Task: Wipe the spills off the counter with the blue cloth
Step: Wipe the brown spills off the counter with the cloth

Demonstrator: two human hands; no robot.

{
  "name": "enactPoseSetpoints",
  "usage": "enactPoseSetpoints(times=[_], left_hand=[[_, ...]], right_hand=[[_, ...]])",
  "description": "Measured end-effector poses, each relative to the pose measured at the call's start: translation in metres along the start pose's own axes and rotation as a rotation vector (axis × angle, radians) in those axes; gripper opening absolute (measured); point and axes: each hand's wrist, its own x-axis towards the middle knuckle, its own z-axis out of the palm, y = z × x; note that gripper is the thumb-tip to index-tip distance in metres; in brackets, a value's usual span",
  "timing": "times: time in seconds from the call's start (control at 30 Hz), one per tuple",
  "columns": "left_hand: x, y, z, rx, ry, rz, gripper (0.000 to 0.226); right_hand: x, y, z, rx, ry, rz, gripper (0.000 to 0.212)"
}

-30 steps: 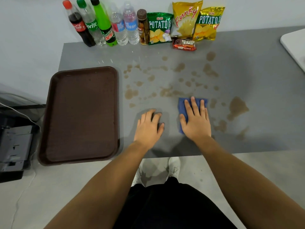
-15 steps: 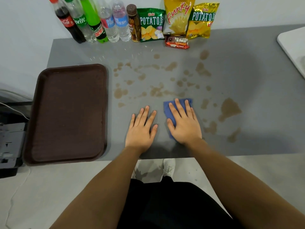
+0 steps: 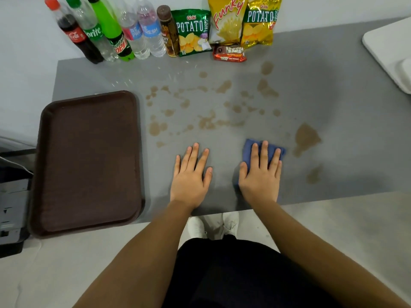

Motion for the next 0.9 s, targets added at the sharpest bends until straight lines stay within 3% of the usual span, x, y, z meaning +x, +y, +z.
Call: enactPoseSetpoints(times=[0.23,0.47,0.63,0.73,0.9], left_hand=[[-0.001,-0.002,0.001,-0.006,-0.016,-0.008,0.058],[-0.001,-0.002,0.001,-0.009,-0.034,-0.006,0.059],[-0.001,-0.001,0.002,-0.014,-0.030,-0.007,0.059],[0.000,0.000,0.003,-0.012,-0.008,-0.004,0.059],[0.003,0.019,0.005,-0.002,0.007,-0.026,0.060]], right_hand=[[0.050,-0.003,-0.006,-0.010,-0.031,-0.167,0.067],[0.076,0.047,-0.018,0.028,0.030,0.067,0.060],[0.037,0.057,-0.015,0.050,0.072,0.170,0.058],[0.013,0.038,-0.007,0.024,0.071,0.125,0.062],[0.045,0.055,-0.016,-0.021,-0.037,-0.102,0.062]])
